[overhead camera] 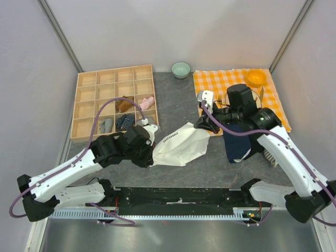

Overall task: Roll the underwear
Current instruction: Flatten out the underwear at the center of the board, then fold the underwear at the center of the board.

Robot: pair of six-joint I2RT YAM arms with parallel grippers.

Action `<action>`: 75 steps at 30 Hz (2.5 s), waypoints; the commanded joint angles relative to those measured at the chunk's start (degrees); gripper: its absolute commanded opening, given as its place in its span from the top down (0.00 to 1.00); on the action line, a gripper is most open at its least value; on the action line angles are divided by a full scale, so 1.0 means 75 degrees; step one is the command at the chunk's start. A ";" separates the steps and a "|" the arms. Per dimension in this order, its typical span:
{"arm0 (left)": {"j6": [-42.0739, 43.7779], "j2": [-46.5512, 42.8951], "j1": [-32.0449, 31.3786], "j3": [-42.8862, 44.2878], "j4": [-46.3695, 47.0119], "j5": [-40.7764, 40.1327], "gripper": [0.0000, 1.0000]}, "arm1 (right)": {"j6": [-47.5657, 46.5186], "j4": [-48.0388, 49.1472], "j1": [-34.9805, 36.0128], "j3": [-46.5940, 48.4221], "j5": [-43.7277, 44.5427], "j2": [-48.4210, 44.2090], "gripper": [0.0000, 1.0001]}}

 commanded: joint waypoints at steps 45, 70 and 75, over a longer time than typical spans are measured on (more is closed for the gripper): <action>0.3877 -0.2338 0.2100 -0.1329 0.3858 -0.2943 0.33 | -0.0132 0.2325 0.2839 -0.0901 0.1654 0.4583 0.48; 0.3912 -0.3102 0.2100 -0.1575 0.4023 -0.3073 0.31 | 0.0079 0.2349 0.3180 -0.0631 0.2206 0.5276 0.59; 0.3912 -0.3113 0.2100 -0.1575 0.4011 -0.3084 0.31 | 0.0044 0.2220 0.3204 -0.0573 0.2065 0.5160 0.80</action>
